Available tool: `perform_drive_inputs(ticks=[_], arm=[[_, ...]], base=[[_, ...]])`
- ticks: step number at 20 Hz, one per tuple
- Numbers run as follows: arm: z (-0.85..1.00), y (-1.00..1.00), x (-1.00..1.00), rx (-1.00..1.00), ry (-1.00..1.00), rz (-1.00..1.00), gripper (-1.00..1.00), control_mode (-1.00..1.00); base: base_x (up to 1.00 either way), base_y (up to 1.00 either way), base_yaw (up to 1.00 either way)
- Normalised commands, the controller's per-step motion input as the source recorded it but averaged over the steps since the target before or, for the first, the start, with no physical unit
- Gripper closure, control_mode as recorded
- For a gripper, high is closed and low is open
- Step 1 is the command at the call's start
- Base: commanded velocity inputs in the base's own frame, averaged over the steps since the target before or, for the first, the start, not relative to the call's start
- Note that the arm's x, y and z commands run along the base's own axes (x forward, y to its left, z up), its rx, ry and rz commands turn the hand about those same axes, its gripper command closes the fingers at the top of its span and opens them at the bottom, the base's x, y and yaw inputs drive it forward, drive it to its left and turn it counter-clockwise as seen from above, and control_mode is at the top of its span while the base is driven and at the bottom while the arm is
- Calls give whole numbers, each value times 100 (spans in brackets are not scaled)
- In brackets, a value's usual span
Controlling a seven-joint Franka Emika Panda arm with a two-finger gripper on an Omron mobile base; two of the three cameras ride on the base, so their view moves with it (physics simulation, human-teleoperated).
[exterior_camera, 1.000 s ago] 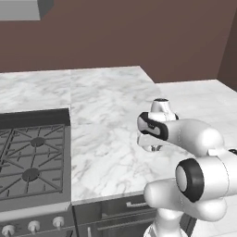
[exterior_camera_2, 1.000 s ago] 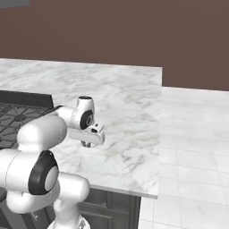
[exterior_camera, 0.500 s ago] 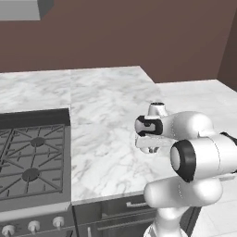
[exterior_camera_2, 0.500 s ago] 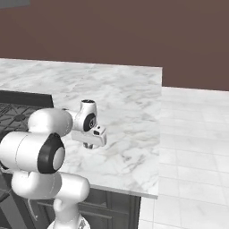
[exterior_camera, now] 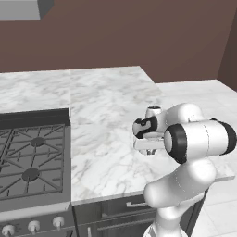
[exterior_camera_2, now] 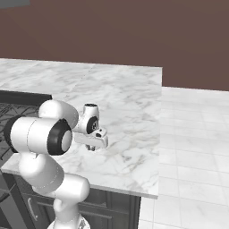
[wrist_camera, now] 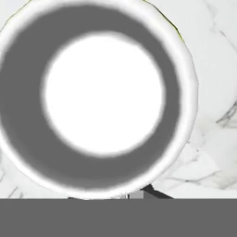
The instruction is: Clear the mugs and bowl far away from the sink.
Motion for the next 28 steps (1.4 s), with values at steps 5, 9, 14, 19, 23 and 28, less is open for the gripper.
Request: perform_drive_inputs(ticks=[5, 9, 14, 19, 23, 28], arm=[[-22, 3, 30, 0, 3, 0, -100, -100], [0, 0, 1, 0, 0, 0, -100, -100], [27, 0, -45, 2, -7, 0, -100, -100], [77, 0, -86, 1, -22, 0, -100, -100], [85, 0, -71, 0, -28, 0, -100, -100], [94, 0, -82, 0, -26, 0, -100, -100]], base=[[0, 0, 0], [0, 0, 0], [0, 0, 0], [0, 0, 0], [0, 0, 0], [0, 0, 0]])
